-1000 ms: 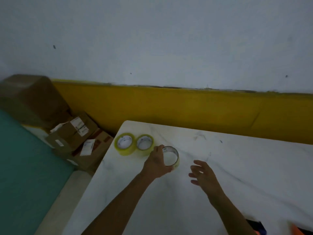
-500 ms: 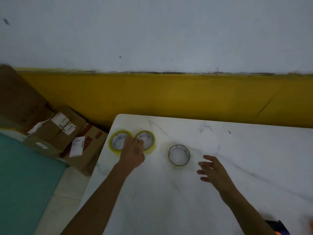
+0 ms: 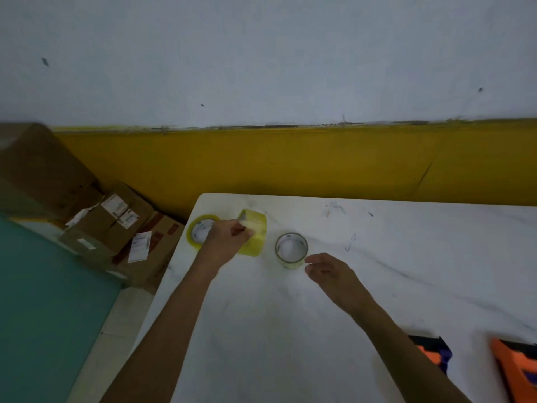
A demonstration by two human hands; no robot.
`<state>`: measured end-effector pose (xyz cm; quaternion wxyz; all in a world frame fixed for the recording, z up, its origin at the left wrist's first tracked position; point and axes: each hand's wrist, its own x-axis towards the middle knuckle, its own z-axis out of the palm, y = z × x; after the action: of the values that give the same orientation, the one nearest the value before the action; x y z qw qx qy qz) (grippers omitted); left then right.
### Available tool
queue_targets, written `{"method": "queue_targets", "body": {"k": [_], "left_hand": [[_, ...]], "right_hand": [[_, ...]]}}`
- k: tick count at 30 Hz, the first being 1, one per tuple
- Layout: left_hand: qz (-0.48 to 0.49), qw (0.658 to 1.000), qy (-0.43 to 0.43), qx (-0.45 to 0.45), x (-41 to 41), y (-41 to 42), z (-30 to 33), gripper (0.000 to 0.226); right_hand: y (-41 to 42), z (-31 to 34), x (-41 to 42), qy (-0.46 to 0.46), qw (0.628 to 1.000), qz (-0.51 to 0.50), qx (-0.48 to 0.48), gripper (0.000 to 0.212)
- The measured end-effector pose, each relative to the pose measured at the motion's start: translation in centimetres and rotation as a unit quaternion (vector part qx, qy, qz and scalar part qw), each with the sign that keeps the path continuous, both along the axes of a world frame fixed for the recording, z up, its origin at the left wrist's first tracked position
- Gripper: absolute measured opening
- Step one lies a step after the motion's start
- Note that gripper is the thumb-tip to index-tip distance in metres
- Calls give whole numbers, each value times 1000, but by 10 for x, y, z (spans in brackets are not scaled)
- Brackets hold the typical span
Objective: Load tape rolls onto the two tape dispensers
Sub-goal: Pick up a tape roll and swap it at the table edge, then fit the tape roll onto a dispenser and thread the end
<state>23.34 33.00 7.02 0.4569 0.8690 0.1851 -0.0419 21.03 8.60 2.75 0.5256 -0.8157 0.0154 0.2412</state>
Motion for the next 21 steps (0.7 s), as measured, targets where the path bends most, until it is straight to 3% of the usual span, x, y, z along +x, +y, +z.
{"method": "queue_targets", "body": {"k": [2, 4, 8, 12, 14, 16, 18, 21], "left_hand": [[44, 986, 1, -160, -27, -36, 16, 10], [42, 966, 18, -254, -52, -78, 21, 23], [13, 951, 45, -307, -86, -158, 18, 28], [-12, 921, 70, -382, -110, -221, 1, 25], [2, 931, 113, -346, -124, -247, -14, 38], [-23, 949, 200, -244, -141, -274, -30, 60], [-45, 945, 268, -182, -160, -297, -47, 75], [-55, 945, 277, -166, -179, -325, -66, 31]], "right_hand": [[-6, 11, -13, -17, 999, 1, 49, 29], [-17, 26, -26, -35, 996, 18, 77, 32], [-70, 39, -52, -99, 995, 27, 12, 26], [-152, 35, -77, -77, 995, -48, 38, 16], [-196, 30, -91, -54, 994, -86, 47, 12], [-235, 23, -100, -53, 992, -113, 26, 8], [-264, 17, -110, -45, 992, -120, 4, 11], [-286, 10, -124, -24, 992, -120, -19, 19]]}}
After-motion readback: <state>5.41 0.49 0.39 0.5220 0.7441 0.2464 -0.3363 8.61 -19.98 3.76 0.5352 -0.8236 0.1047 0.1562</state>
